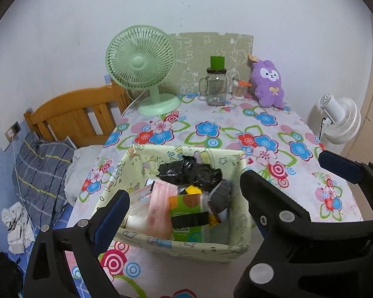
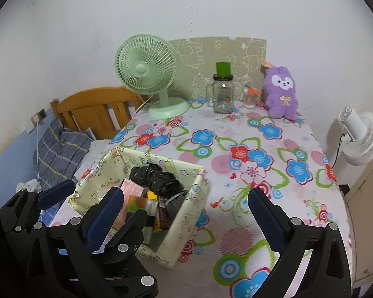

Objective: Organize soft objects

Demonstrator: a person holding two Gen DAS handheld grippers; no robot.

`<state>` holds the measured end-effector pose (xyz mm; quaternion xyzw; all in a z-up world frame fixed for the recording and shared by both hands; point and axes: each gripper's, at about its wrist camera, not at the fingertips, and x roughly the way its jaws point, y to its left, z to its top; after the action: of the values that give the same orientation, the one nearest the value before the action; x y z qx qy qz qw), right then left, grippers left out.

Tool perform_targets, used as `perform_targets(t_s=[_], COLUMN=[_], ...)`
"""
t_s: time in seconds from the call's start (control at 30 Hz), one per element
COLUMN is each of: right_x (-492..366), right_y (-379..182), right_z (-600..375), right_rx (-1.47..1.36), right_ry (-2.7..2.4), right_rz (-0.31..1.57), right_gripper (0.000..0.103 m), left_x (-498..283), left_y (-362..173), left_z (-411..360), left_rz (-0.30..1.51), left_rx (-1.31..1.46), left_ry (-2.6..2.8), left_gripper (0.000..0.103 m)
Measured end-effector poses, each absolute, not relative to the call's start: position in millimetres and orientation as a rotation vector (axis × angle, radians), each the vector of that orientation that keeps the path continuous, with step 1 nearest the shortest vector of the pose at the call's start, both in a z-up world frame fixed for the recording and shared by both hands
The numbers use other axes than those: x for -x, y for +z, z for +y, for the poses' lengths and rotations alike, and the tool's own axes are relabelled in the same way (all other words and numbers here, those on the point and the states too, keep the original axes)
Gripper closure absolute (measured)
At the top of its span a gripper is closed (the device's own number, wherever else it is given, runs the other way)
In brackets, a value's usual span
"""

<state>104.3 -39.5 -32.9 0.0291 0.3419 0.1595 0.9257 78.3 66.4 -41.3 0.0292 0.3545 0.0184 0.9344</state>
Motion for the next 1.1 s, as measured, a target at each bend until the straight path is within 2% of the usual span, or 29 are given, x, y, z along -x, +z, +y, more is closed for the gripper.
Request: perform_targets(t_s=[1.1], right_x=[-39], right_y=[21], right_z=[-160], right_rx=[-0.085], right_ry=[0.191], right_rz=[0.474], right_gripper=[0.0], left_x=[-38], left_y=[9], left_z=[-24], left_rz=[0.581], left_rx=[-0.115], left_ry=[0.016], left_gripper=[0.005])
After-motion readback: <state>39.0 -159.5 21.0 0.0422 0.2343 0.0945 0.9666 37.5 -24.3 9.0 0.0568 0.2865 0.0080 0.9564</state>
